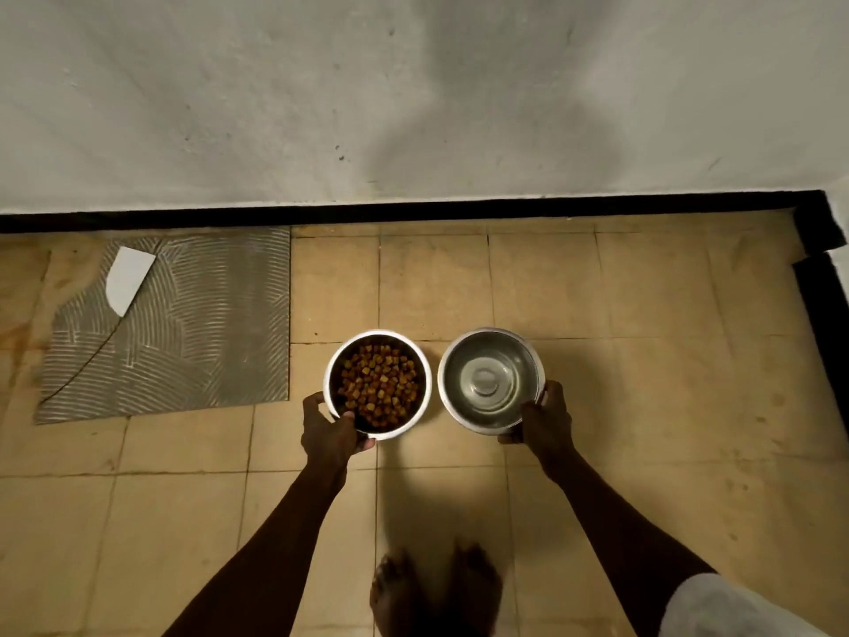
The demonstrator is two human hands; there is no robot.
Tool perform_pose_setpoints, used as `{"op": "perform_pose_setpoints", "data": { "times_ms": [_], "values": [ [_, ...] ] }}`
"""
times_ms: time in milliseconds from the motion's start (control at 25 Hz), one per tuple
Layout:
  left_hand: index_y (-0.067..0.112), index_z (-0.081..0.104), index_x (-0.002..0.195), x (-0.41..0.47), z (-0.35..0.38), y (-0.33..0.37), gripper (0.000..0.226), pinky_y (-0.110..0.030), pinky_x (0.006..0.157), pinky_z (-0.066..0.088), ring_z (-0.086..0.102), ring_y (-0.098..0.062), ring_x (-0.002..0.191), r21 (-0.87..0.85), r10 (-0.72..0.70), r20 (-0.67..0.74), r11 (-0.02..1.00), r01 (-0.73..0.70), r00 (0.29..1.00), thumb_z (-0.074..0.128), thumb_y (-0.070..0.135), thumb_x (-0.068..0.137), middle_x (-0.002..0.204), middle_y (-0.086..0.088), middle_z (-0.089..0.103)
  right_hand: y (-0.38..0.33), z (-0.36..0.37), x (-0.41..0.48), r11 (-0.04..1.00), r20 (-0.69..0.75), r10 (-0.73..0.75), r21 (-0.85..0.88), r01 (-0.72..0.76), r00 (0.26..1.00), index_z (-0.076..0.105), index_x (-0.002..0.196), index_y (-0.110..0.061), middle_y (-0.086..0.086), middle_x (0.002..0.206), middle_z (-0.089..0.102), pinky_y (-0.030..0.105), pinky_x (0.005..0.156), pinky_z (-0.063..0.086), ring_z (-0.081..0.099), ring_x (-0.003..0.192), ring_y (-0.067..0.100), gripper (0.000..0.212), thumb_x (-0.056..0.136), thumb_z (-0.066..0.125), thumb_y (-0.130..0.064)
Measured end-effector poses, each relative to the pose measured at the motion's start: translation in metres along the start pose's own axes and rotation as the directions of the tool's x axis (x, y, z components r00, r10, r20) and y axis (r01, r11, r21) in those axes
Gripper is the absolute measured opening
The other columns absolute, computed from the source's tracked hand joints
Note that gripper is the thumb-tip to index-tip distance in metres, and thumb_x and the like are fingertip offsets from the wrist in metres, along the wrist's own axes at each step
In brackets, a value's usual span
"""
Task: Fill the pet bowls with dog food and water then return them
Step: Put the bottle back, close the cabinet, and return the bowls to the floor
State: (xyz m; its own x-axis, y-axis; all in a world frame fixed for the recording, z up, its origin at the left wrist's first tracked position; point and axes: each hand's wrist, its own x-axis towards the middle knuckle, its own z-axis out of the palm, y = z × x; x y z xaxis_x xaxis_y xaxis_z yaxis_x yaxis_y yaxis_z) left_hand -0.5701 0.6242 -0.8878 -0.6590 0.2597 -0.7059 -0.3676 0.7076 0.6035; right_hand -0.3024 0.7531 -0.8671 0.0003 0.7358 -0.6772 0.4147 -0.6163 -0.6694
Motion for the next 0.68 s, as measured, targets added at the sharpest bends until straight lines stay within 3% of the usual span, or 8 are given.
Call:
{"op": "perform_pose_setpoints", "data": {
  "times_ms": [120, 280, 560, 680],
  "values": [
    [0.025, 0.046, 0.126, 0.076, 0.045, -0.043, 0.044, -0.04, 0.051, 0.063, 0.073, -0.034, 0.085, -0.007, -0.008, 0.008, 1.0, 0.008, 1.0, 0.062, -0.004, 0.096, 0.131, -0.019, 0.054, 0.044, 0.029, 0.083, 1.0, -0.005, -0.004, -0.012, 0.004, 1.0, 0.04, 0.139, -0.02, -0.001, 0.109, 0.062, 0.045, 0.058, 0.065, 0.076, 0.077, 0.029, 0.047, 0.1, 0.064, -0.012],
    [0.028, 0.047, 0.121, 0.142, 0.084, -0.089, 0.042, -0.035, 0.048, 0.06, 0.073, -0.044, 0.095, -0.035, -0.04, 0.009, 0.999, 0.04, 0.999, 0.063, -0.001, 0.096, 0.131, -0.023, 0.056, 0.09, 0.058, 0.152, 0.999, 0.005, 0.003, -0.033, -0.003, 1.0, 0.04, 0.139, -0.022, 0.001, 0.115, 0.061, 0.051, 0.061, 0.065, 0.075, 0.082, 0.027, 0.05, 0.098, 0.068, -0.016],
    [0.028, 0.044, 0.124, 0.185, 0.11, -0.119, 0.044, -0.031, 0.047, 0.057, 0.07, -0.048, 0.098, -0.127, -0.051, 0.045, 0.99, 0.056, 0.998, 0.06, -0.002, 0.096, 0.134, -0.027, 0.055, 0.125, 0.081, 0.197, 1.0, -0.015, 0.027, -0.007, -0.027, 1.0, 0.043, 0.132, -0.027, 0.007, 0.122, 0.06, 0.048, 0.059, 0.065, 0.074, 0.093, 0.032, 0.043, 0.098, 0.066, -0.016],
    [0.026, 0.042, 0.128, 0.191, 0.115, -0.125, 0.049, -0.032, 0.046, 0.058, 0.067, -0.053, 0.109, -0.147, -0.039, 0.045, 0.988, 0.046, 0.998, 0.059, -0.006, 0.096, 0.138, -0.026, 0.051, 0.133, 0.083, 0.202, 0.999, -0.026, 0.039, 0.003, -0.039, 0.999, 0.042, 0.131, -0.029, 0.009, 0.124, 0.06, 0.046, 0.059, 0.064, 0.072, 0.097, 0.034, 0.041, 0.099, 0.063, -0.015]
  ]
}}
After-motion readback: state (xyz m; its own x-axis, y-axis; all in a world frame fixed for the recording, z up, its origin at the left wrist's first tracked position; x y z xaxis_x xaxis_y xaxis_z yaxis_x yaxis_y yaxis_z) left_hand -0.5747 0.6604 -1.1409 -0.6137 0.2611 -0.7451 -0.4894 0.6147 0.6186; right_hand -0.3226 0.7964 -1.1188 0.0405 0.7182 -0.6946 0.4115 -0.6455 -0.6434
